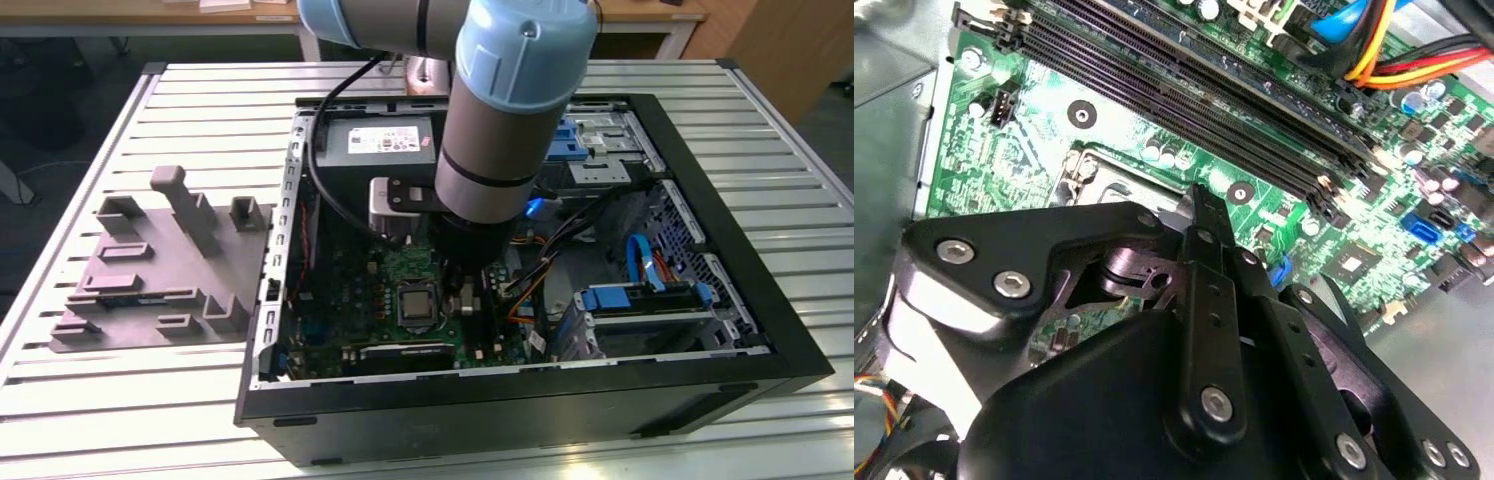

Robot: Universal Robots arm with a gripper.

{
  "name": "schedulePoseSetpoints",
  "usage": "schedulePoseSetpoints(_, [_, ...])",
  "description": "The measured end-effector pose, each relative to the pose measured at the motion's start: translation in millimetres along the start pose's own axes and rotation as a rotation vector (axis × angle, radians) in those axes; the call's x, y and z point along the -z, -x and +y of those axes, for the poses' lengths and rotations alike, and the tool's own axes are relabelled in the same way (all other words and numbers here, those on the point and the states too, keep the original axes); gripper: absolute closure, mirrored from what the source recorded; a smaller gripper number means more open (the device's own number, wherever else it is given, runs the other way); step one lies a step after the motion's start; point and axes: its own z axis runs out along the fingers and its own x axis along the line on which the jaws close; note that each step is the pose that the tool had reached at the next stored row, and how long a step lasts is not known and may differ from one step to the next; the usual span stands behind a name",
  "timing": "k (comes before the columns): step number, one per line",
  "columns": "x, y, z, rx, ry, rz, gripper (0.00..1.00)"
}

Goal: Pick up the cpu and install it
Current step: 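Install the first cpu locking lever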

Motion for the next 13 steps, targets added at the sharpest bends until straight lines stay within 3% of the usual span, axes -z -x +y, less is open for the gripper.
schedulePoseSetpoints(10, [14.6,-0.4,1.4,0.000,-0.0001,0.0006,0.89])
schedulePoseSetpoints(13, [15.9,-0.4,1.5,0.000,-0.0002,0.0006,0.89])
